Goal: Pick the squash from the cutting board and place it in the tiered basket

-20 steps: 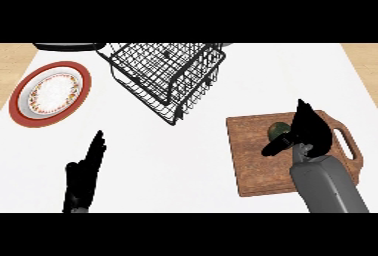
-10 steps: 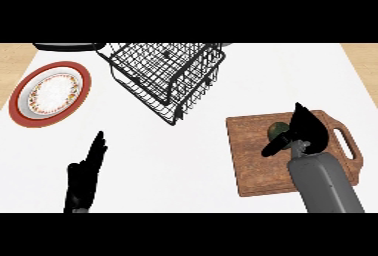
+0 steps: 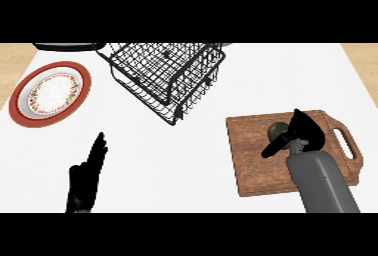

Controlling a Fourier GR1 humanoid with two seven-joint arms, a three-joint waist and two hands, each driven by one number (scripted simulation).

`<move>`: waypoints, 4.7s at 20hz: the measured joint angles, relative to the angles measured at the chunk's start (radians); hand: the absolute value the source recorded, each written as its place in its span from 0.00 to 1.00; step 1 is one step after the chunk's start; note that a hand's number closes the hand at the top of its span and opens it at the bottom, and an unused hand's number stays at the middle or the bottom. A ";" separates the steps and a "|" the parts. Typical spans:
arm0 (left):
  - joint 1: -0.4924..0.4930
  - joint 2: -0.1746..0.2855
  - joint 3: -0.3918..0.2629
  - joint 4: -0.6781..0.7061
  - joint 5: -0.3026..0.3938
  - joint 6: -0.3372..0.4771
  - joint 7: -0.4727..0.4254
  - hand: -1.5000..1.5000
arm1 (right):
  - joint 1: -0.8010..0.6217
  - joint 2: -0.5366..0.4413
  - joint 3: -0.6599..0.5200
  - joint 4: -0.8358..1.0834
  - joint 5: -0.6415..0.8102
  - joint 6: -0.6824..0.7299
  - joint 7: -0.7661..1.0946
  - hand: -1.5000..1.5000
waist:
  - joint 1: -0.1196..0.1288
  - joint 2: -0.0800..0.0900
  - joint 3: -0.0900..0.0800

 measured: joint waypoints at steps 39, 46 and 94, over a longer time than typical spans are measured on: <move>-0.008 -0.040 0.064 0.001 -0.058 -0.056 0.035 0.50 | -0.155 0.108 0.578 -0.392 0.245 -0.298 0.166 1.00 | -0.005 -0.018 -0.002; -0.008 -0.042 0.066 0.002 -0.061 -0.055 0.038 0.50 | -0.309 0.108 0.564 -0.516 0.368 -0.195 0.196 1.00 | -0.006 -0.017 -0.003; -0.075 -0.061 0.046 0.012 -0.087 -0.094 0.041 0.50 | -0.879 0.119 0.069 0.564 -0.064 -0.731 -0.076 0.00 | 0.081 0.022 0.000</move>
